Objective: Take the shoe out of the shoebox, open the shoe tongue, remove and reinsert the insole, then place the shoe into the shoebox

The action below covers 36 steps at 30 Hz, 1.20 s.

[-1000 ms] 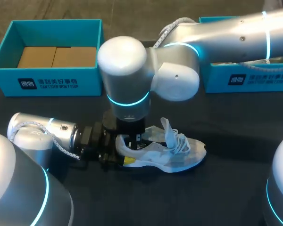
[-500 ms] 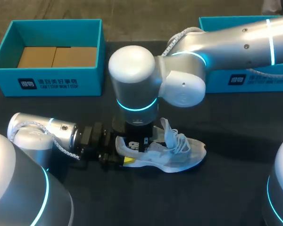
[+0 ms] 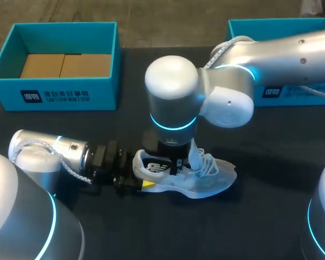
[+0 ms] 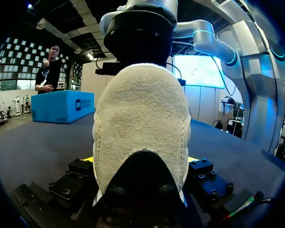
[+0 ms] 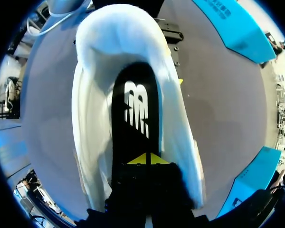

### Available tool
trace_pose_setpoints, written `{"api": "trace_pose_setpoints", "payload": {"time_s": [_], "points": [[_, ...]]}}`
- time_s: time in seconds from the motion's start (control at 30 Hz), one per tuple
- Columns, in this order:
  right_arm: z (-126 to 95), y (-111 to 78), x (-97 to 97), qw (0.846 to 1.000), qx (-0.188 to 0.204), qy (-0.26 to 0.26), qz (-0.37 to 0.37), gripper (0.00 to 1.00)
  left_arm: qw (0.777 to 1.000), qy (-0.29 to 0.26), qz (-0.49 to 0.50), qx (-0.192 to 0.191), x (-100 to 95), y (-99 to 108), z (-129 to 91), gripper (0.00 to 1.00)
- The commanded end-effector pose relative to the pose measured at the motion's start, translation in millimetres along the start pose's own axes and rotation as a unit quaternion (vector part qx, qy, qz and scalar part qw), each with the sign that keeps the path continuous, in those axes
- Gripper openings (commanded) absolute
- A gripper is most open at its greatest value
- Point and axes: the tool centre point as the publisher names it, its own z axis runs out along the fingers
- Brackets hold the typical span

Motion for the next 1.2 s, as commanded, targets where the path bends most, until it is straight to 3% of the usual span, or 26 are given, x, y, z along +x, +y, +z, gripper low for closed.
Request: {"api": "trace_pose_setpoints", "payload": {"time_s": [0.03, 0.23, 0.33, 0.5, 0.57, 1.2], "points": [[-0.6, -10.2, 2.9, 1.000, -0.007, -0.007, 0.009, 0.00, 1.000, 0.000, -0.001, -0.001, 1.1, 2.4, 2.7, 0.00], [0.2, -19.4, 2.9, 1.000, -0.009, -0.010, 0.026, 0.00, 1.000, 0.000, -0.001, -0.001, 1.1, 2.4, 2.7, 0.00], [-0.3, -23.3, 2.8, 0.999, -0.010, -0.013, 0.031, 0.18, 1.000, 0.000, -0.001, -0.001, 1.1, 2.4, 2.7, 0.00], [2.4, -26.2, 1.2, 0.999, -0.013, -0.013, 0.035, 0.27, 1.000, 0.000, -0.001, -0.001, 1.1, 2.4, 2.7, 0.00], [3.9, -25.8, 0.2, 0.999, -0.017, -0.013, 0.032, 0.37, 1.000, 0.000, -0.001, -0.001, 1.1, 2.4, 2.7, 0.00], [30.1, -7.0, -2.8, 0.999, 0.002, 0.037, 0.006, 0.35, 1.000, 0.000, -0.001, -0.001, 1.1, 2.4, 2.7, 0.00]]}}
